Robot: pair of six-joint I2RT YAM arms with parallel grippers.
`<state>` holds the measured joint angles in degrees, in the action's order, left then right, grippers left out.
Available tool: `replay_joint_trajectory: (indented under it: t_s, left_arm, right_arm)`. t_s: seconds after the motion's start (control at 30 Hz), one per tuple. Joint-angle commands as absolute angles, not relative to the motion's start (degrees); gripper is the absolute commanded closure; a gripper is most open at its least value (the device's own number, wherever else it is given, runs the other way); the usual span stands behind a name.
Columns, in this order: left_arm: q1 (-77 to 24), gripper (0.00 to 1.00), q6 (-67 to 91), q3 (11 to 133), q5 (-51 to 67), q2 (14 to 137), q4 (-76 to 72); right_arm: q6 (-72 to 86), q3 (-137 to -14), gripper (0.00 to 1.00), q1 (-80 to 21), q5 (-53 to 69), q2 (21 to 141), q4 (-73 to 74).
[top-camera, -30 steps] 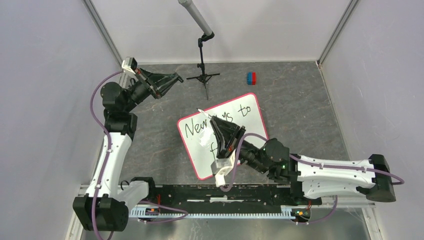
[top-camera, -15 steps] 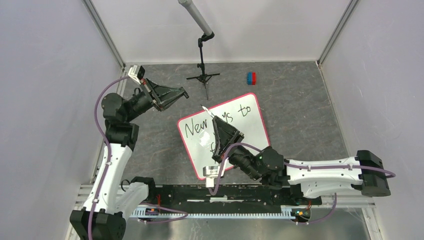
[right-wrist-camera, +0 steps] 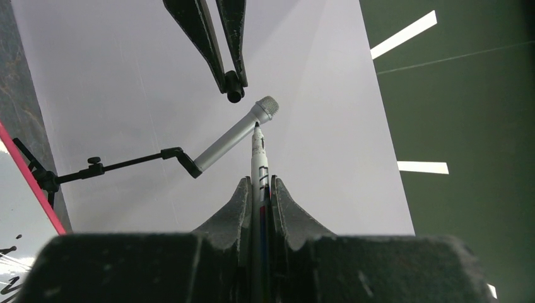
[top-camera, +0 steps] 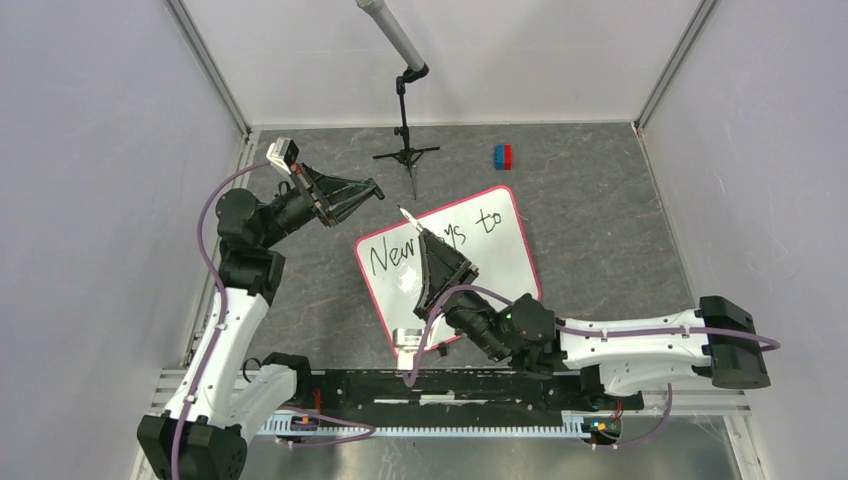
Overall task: Write a sentence on the whiteboard
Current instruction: Insert the whiteboard marker without the cap into the pen cap.
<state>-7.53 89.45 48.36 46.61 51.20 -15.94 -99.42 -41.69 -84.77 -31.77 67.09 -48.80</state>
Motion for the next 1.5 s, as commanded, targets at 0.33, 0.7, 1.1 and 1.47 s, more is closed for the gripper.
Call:
replay_joint_trajectory:
  t_s: [0.33, 0.7, 1.1, 1.47]
  left_arm:
    - [-8.5, 0.98, 90.0, 48.8, 46.2, 49.0, -17.2]
    - [-8.7, 0.98, 89.9, 48.6, 46.1, 49.0, -17.2]
    - [-9.4, 0.98, 90.7, 49.3, 47.1, 48.8, -17.2]
    - [-10.1, 0.98, 90.4, 49.0, 48.1, 48.1, -17.2]
  right_arm:
    - [-100.2, -47.5, 1.00, -85.6, -34.1, 71.0, -51.4]
    - [-100.3, -48.4, 1.00, -86.2, -34.1, 71.9, -51.2]
    - [-100.0, -48.4, 1.00, -86.2, -34.2, 72.2, -50.7]
    - [-100.2, -48.3, 1.00, -86.2, -34.5, 72.4, -50.5]
